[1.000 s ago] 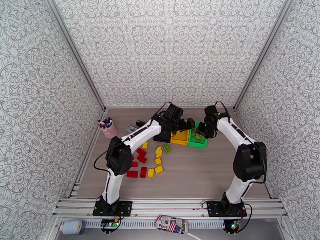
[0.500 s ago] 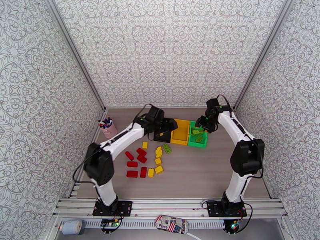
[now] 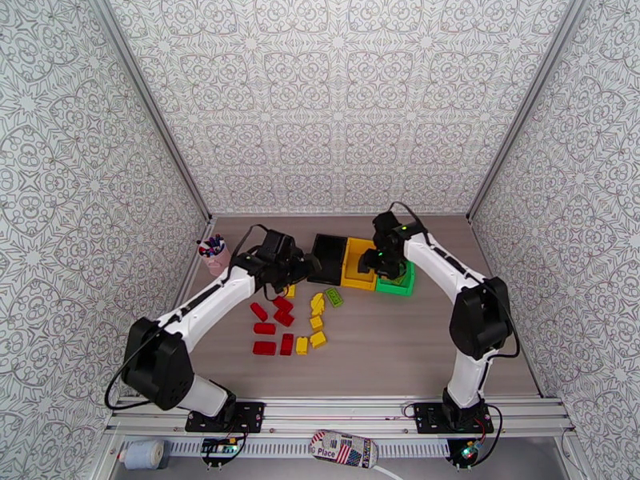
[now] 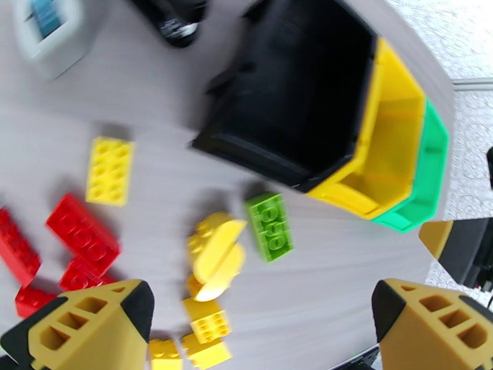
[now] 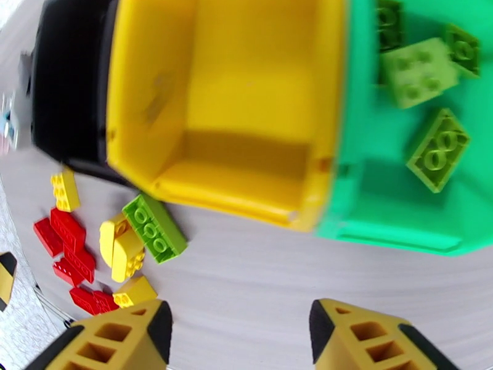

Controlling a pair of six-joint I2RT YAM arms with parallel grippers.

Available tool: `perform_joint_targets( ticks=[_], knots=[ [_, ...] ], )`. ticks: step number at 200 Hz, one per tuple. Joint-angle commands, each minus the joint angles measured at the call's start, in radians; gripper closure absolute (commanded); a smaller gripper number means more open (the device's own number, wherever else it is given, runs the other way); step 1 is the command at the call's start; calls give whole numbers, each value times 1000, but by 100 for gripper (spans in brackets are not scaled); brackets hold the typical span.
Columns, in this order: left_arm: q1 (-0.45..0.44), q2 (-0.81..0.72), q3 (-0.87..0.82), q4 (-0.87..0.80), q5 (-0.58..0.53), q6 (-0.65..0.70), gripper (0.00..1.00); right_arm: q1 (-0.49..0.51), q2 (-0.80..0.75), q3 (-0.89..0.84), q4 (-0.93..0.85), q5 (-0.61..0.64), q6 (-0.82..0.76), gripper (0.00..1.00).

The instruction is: Sort the legos into containers by color

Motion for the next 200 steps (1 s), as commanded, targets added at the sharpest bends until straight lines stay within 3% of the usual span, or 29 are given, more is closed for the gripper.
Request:
perform_joint_targets(
  ticks=[1, 80, 200],
  knots=[
    [5, -54, -54, -29, -28, -32, 1, 56, 34, 14, 10, 30, 2, 35],
    [10, -213, -218, -53, -51, -89, 1, 229, 243, 210, -102, 121, -92, 38],
    [21, -372, -335, -106, -73, -146, 1, 289, 400, 289, -134, 167, -141, 46]
  ],
)
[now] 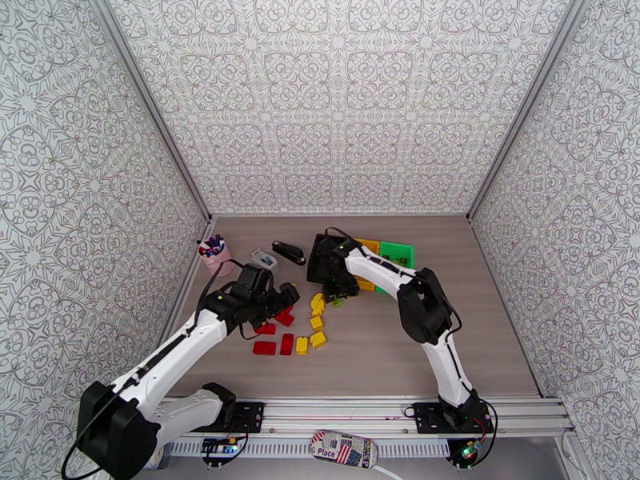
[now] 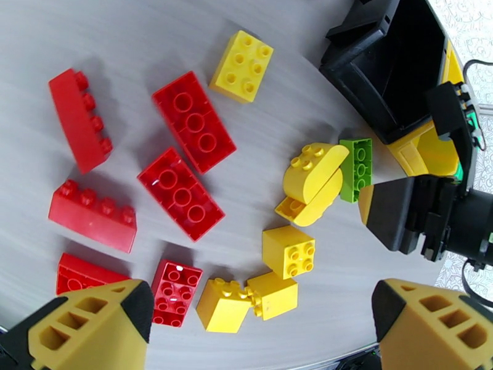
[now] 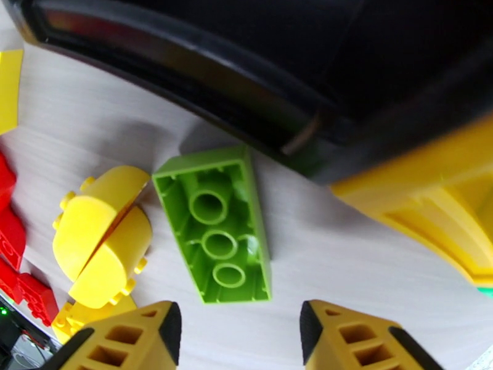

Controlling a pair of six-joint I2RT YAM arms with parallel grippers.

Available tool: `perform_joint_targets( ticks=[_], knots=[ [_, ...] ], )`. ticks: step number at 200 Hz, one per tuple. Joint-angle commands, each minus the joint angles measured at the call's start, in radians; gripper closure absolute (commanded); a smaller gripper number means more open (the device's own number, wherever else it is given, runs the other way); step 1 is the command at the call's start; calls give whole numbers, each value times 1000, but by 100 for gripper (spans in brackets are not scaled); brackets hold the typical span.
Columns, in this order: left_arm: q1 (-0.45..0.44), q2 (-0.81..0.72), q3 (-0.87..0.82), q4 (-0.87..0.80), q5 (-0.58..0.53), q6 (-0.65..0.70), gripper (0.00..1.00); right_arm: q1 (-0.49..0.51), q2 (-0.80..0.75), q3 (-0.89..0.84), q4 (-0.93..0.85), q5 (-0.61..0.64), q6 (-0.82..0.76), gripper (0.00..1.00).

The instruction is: Sort the legos into containers by color

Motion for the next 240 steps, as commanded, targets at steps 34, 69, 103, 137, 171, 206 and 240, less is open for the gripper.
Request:
perform_joint_targets(
  ticks=[34, 69, 103, 137, 171, 206, 240],
  knots=[
    [10, -19, -11, -36, -20, -21, 1, 16, 61, 59, -17, 32, -18, 47],
    [10, -20, -11, -41, -20, -21, 1, 16, 87, 79, -19, 34, -15, 49],
    [10, -21, -12, -43, -18, -22, 1, 16, 106, 90, -20, 32, -9, 52],
    [10, -18, -14, -36, -15, -22, 1, 18, 100, 84, -19, 37, -7, 58],
    [11, 5, -6, -14, -7, -18, 1, 19, 41, 37, 4, 30, 8, 65],
    [3, 61, 22, 24, 10, -8, 1, 18, -85, -93, 57, 19, 48, 68],
    [-27, 150, 74, 79, 33, 1, 1, 15, -222, -245, 121, 5, 109, 68]
  ],
)
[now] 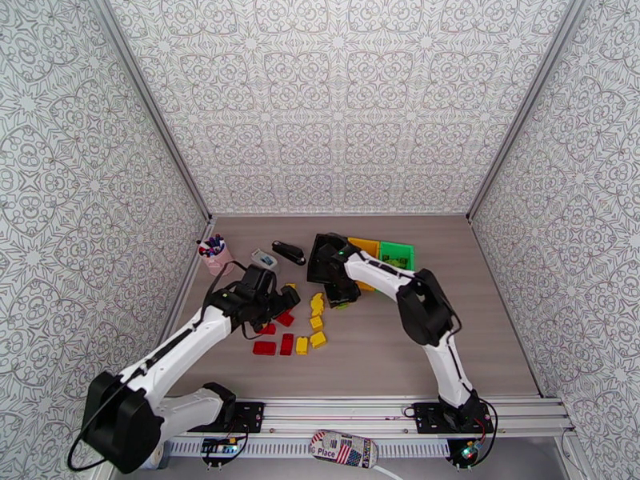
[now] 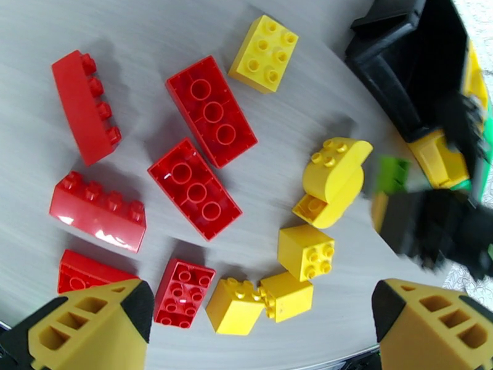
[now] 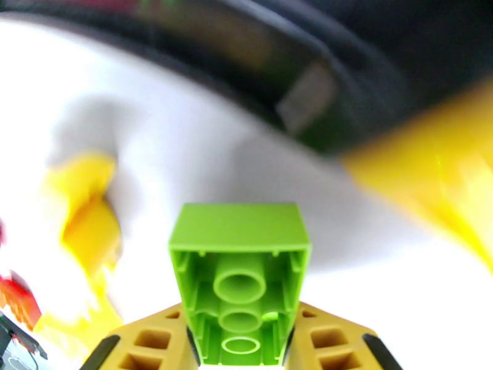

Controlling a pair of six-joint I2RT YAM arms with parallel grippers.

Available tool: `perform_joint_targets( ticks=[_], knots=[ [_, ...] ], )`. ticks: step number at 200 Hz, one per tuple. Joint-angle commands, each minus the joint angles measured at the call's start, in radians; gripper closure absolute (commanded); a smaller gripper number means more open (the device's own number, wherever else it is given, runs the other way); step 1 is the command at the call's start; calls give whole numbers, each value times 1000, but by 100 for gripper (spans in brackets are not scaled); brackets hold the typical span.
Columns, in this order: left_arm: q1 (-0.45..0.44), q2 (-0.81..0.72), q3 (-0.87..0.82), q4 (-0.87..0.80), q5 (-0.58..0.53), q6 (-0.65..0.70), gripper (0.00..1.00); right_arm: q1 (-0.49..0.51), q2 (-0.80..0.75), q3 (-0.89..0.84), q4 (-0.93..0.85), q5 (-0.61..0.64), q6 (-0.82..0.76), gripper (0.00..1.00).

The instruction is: Sort the legos into containers by color

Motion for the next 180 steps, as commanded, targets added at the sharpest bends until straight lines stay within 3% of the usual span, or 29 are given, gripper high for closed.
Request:
perform_joint_targets(
  ticks=[1, 66, 180],
  knots=[
    [-21, 52, 63, 69, 27, 5, 1, 6, -120, -95, 64, -16, 65, 68],
    [-139, 291, 247, 220, 118, 41, 1, -78, -345, -348, 193, -99, 183, 69],
    [-266, 723, 807, 178, 256, 100, 1, -337, -608, -577, 233, -166, 195, 71]
  ],
)
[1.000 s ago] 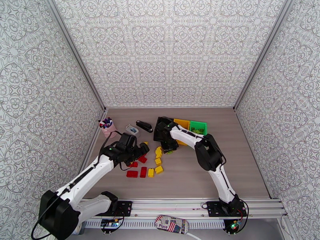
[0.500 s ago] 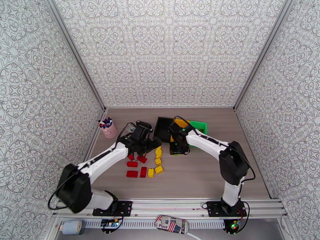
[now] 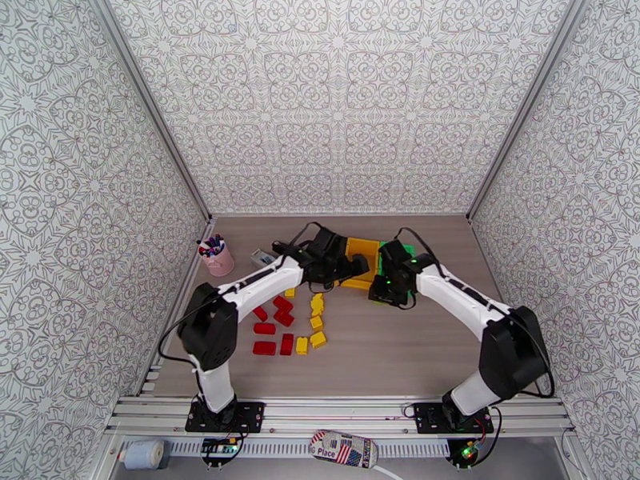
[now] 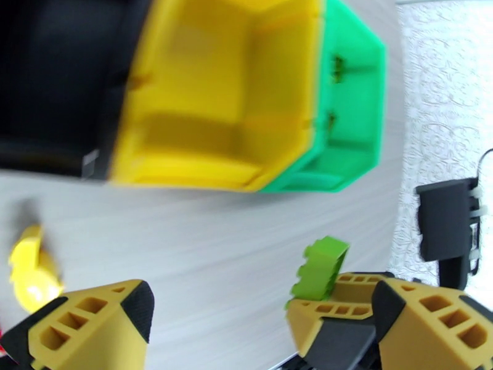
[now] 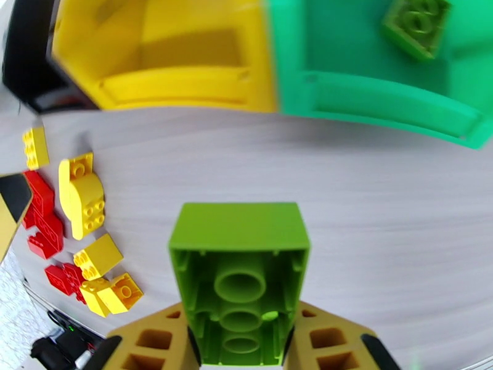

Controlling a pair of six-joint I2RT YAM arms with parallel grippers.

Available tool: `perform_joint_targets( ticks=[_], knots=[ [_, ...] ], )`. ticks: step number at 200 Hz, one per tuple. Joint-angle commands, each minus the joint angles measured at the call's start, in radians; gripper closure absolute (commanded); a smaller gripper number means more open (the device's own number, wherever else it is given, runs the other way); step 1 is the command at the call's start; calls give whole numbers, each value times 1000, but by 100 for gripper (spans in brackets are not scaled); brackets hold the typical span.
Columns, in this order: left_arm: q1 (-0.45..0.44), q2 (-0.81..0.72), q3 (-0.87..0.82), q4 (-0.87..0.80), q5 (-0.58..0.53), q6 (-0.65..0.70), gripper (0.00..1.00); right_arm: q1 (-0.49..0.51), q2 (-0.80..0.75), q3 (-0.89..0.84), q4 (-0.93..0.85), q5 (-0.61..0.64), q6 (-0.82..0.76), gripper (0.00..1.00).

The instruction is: Sort the legos into containers by color

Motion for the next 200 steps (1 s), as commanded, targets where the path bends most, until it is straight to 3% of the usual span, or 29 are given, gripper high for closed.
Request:
perform_joint_targets(
  ticks=[1, 91, 161, 200],
  knots=[
    [-17, 51, 109, -29, 44, 34, 1, -40, -36, -25, 11, -32, -1, 71],
    [5, 135, 264, -111, 30, 63, 1, -161, 42, 68, -8, -71, -62, 72],
    [50, 105, 250, -154, -4, 89, 1, -221, 213, 273, -71, -60, -104, 73],
    [67, 34, 178, -175, -51, 107, 1, -257, 320, 416, -125, -60, -129, 60]
  ],
)
